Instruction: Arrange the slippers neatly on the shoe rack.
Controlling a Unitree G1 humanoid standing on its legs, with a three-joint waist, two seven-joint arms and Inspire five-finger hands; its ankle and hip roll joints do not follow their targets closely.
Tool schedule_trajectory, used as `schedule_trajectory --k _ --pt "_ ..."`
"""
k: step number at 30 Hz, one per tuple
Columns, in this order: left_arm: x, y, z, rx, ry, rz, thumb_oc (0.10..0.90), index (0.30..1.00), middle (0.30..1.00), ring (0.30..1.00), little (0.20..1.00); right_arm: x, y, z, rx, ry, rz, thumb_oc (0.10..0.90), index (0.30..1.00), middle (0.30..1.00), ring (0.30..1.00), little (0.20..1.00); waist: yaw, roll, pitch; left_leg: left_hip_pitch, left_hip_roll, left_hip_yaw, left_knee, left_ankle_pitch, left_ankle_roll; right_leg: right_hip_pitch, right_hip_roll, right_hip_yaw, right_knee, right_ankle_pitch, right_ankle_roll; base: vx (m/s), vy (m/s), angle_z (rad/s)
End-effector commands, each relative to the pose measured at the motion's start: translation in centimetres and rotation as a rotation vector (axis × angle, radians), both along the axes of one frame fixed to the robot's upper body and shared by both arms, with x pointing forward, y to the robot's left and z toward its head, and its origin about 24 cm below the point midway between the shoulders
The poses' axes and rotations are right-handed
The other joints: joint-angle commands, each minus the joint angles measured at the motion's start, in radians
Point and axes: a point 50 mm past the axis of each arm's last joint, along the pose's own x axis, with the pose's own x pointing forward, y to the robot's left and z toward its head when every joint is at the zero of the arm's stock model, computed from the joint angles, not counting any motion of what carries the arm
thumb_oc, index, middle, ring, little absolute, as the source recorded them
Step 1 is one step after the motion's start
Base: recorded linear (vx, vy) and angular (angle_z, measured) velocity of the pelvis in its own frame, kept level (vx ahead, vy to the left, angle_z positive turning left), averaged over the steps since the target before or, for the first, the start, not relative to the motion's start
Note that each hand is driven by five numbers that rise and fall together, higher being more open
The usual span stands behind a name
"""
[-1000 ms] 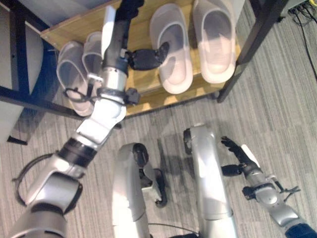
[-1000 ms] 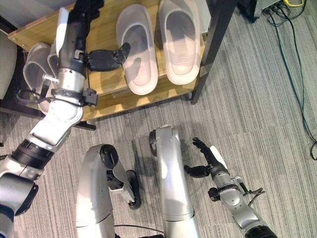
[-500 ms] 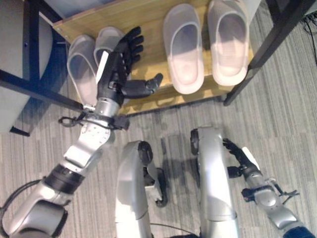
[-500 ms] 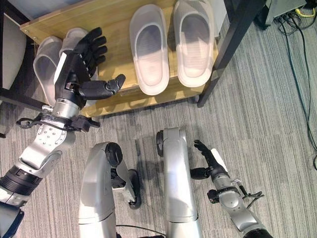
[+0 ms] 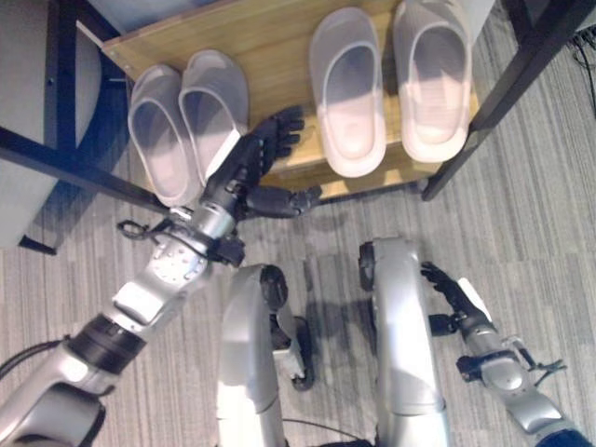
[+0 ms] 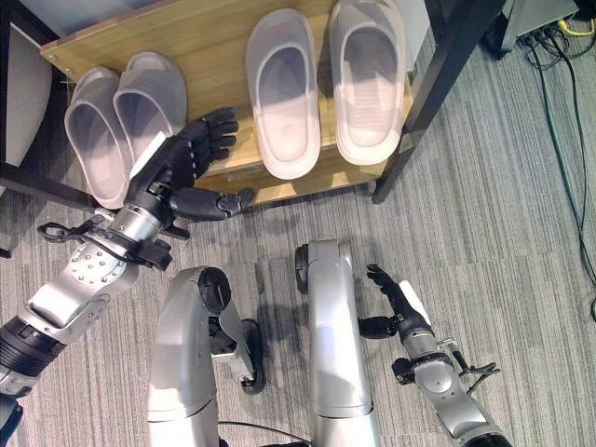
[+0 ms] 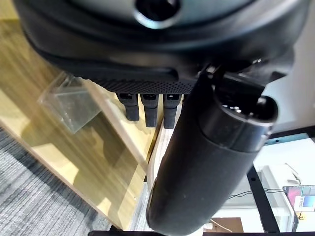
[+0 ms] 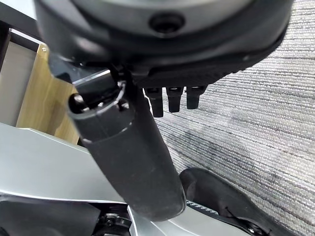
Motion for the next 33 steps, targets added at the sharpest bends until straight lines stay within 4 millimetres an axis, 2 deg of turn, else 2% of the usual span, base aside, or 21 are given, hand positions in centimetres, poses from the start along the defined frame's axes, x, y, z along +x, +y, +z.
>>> schedule_trajectory --k 1,12,19,23,27,28,30,32,33 --pt "-0.7 -2.1 5.5 -0.021 -0.235 -0.103 0.8 0.9 0.9 0.9 0.9 1.3 1.3 3.9 -0.007 -0.175 0.101 0.8 0.9 0.9 0.9 0.9 0.015 -0.028 -0.032 -0.073 -0.015 -0.125 -0.053 0.059 -0.056 0.129 -0.03 0.143 0.019 -0.055 -0.01 0.0 0.0 0.0" --pt "0.7 -6.5 6.3 -0.074 -0.264 -0.18 0.8 0.9 0.9 0.9 0.9 2.0 1.6 4.1 -0.002 -0.179 0.117 0.8 0.9 0.9 0.9 0.9 -0.004 -0.044 -0.032 -0.073 -0.019 -0.113 -0.055 0.065 -0.054 0.129 -0.028 0.146 0.02 -0.059 -0.008 0.0 0.0 0.0" --pt "1.7 -8.6 6.3 -0.089 -0.261 -0.176 0.8 0.9 0.9 0.9 0.9 2.1 2.0 3.8 -0.003 -0.169 0.129 0.8 0.9 0.9 0.9 0.9 -0.01 -0.047 -0.032 -0.073 -0.012 -0.116 -0.044 0.072 -0.057 0.129 -0.028 0.139 0.028 -0.054 -0.01 0.0 0.0 0.0" --pt "1.8 -8.2 6.5 -0.085 -0.273 -0.156 0.8 0.9 0.9 0.9 0.9 2.1 1.9 3.8 -0.005 -0.173 0.123 0.8 0.9 0.9 0.9 0.9 -0.009 -0.045 -0.032 -0.073 -0.012 -0.119 -0.047 0.074 -0.059 0.129 -0.028 0.136 0.023 -0.051 -0.01 0.0 0.0 0.0" --pt "1.5 -6.8 7.3 -0.068 -0.319 -0.128 0.8 0.9 0.9 0.9 0.9 2.1 1.8 3.8 -0.005 -0.174 0.117 0.8 0.9 0.9 0.9 0.9 -0.003 -0.042 -0.032 -0.073 -0.013 -0.12 -0.047 0.073 -0.063 0.129 -0.027 0.132 0.024 -0.048 -0.011 0.0 0.0 0.0" --pt "1.0 -5.9 8.4 -0.061 -0.374 -0.115 0.8 0.9 0.9 0.9 0.9 2.2 1.7 4.1 -0.006 -0.189 0.115 0.8 0.9 0.9 0.9 0.9 0.003 -0.038 -0.032 -0.073 -0.018 -0.12 -0.053 0.067 -0.064 0.129 -0.025 0.137 0.019 -0.053 -0.008 0.0 0.0 0.0" --pt "0.8 -5.5 8.4 -0.064 -0.38 -0.108 0.8 0.9 0.9 0.9 0.9 2.0 1.7 3.8 -0.005 -0.18 0.114 0.8 0.9 0.9 0.9 0.9 0.004 -0.036 -0.032 -0.073 -0.012 -0.123 -0.046 0.072 -0.064 0.129 -0.026 0.13 0.026 -0.048 -0.012 0.0 0.0 0.0" --pt "-0.4 -4.1 9.9 -0.089 -0.469 -0.084 0.8 0.9 0.9 0.9 0.9 1.8 1.6 3.8 -0.001 -0.187 0.107 0.8 0.9 0.9 0.9 0.9 0.016 -0.031 -0.032 -0.073 -0.011 -0.126 -0.048 0.073 -0.066 0.129 -0.025 0.126 0.027 -0.045 -0.014 0.0 -0.006 -0.02" --pt "-0.5 -4.1 9.9 -0.091 -0.47 -0.083 0.8 0.9 0.9 0.9 0.9 1.8 1.6 3.8 -0.001 -0.188 0.108 0.8 0.9 0.9 0.9 0.9 0.016 -0.031 -0.032 -0.073 -0.011 -0.126 -0.048 0.072 -0.066 0.129 -0.024 0.125 0.026 -0.044 -0.014 0.0 0.0 0.0"
